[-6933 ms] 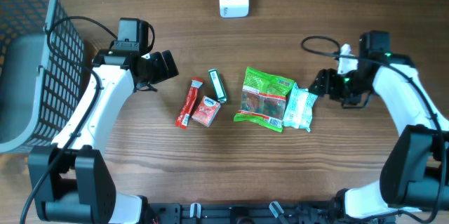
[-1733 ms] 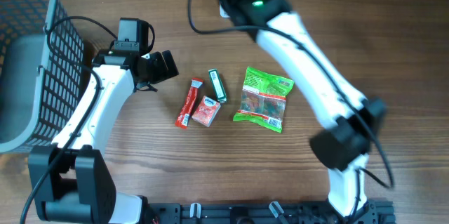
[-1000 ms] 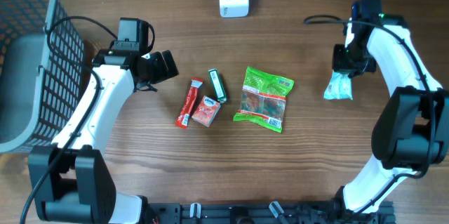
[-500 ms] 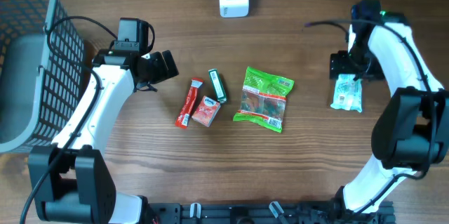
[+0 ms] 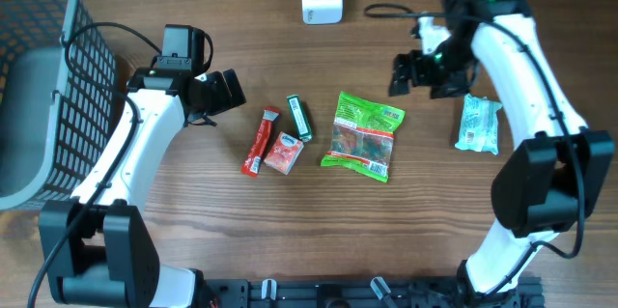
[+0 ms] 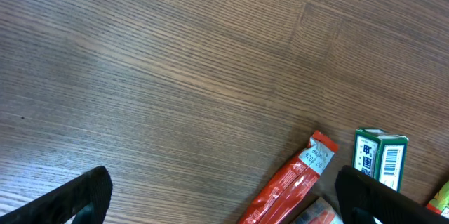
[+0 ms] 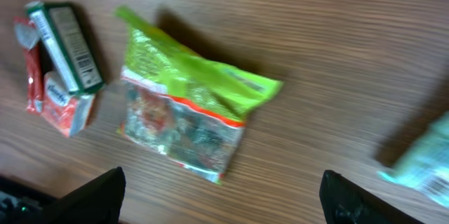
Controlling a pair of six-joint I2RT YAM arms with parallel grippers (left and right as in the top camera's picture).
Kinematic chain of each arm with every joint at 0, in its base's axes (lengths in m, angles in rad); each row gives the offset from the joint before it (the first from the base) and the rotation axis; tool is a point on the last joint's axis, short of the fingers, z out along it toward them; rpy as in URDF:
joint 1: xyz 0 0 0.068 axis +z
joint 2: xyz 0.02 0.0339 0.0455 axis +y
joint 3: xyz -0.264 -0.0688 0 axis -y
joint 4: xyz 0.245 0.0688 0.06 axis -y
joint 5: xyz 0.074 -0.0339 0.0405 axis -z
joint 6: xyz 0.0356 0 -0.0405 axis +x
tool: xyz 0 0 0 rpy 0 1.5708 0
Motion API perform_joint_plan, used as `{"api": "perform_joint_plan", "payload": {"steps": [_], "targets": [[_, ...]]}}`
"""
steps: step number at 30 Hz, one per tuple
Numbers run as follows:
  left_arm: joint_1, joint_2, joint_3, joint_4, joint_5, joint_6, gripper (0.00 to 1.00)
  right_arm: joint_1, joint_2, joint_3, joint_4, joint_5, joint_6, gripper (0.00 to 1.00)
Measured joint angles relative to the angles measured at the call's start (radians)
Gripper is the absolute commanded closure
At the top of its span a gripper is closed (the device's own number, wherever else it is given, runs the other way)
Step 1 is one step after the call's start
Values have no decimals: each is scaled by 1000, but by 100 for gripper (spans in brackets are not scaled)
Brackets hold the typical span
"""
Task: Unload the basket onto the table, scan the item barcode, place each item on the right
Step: 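Move the right gripper to the lime-green snack bag and grasp it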
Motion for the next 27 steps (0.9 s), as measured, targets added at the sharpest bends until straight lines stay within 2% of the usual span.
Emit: {"api": "perform_joint_plan", "payload": {"steps": [8, 12, 16, 19, 27], "targets": [[0, 0, 0, 0, 0, 0, 0, 90, 0, -127, 148, -18, 117, 11], [0, 0, 0, 0, 0, 0, 0, 93, 1, -254, 302, -3, 124, 13], [0, 0, 0, 0, 0, 0, 0, 93, 3, -273, 391, 8, 11, 19], [0, 0, 0, 0, 0, 0, 0, 93, 3, -273, 415, -42, -142, 37], [0, 0, 0, 0, 0, 0, 0, 97, 2, -329, 571, -89, -409, 38]]}}
